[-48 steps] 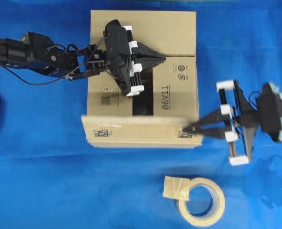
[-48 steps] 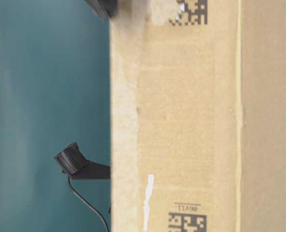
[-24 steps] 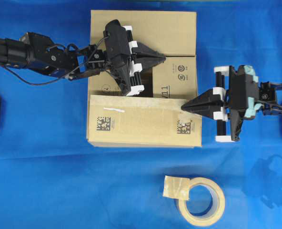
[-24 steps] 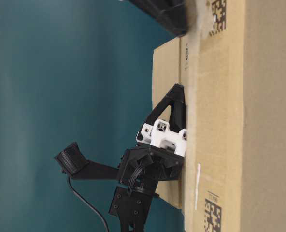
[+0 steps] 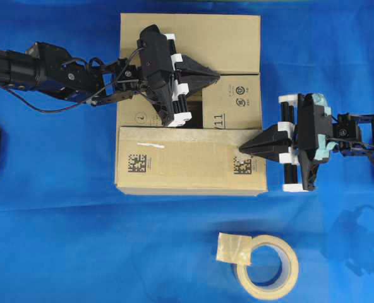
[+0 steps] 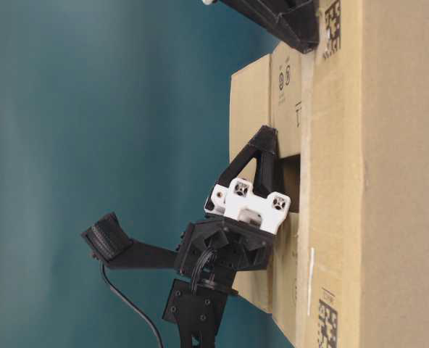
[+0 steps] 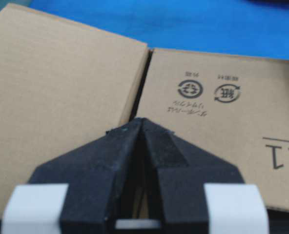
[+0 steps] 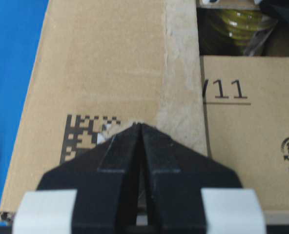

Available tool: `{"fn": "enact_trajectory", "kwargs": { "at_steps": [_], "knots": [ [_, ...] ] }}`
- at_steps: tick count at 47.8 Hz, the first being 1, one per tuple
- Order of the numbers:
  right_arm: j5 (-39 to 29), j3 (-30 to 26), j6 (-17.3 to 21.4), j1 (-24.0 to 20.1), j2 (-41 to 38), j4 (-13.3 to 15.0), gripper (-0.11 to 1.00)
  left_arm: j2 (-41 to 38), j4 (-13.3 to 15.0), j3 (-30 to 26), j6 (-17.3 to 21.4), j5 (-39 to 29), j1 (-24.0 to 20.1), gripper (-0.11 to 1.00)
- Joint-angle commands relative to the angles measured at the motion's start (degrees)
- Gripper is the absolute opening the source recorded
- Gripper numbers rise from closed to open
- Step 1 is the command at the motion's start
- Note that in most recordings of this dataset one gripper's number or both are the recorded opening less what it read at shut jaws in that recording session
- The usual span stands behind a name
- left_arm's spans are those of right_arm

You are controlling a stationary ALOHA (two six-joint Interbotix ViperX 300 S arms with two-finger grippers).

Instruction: Close the cardboard box.

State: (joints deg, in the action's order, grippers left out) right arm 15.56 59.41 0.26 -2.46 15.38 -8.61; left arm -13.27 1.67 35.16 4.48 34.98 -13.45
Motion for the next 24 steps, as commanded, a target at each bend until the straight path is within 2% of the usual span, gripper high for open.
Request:
{"fn": "enact_trajectory", "kwargs": {
  "at_steps": [1, 15, 24],
  "knots": [
    [0.1, -0.4, 0.0, -0.2, 0.3, -0.1, 0.01, 2.0, 0.1, -1.1, 0.2, -0.5, -0.3, 0.02],
    [0.1, -0.4, 0.0, -0.2, 0.3, -0.1, 0.01, 9.6, 0.3, -4.7, 1.0, -13.3, 0.0, 0.02],
    [0.2, -0.4, 0.0, -0.2, 0.3, -0.1, 0.01, 13.5, 0.3, -8.0, 0.9, -19.5, -1.6, 0.02]
  ]
}}
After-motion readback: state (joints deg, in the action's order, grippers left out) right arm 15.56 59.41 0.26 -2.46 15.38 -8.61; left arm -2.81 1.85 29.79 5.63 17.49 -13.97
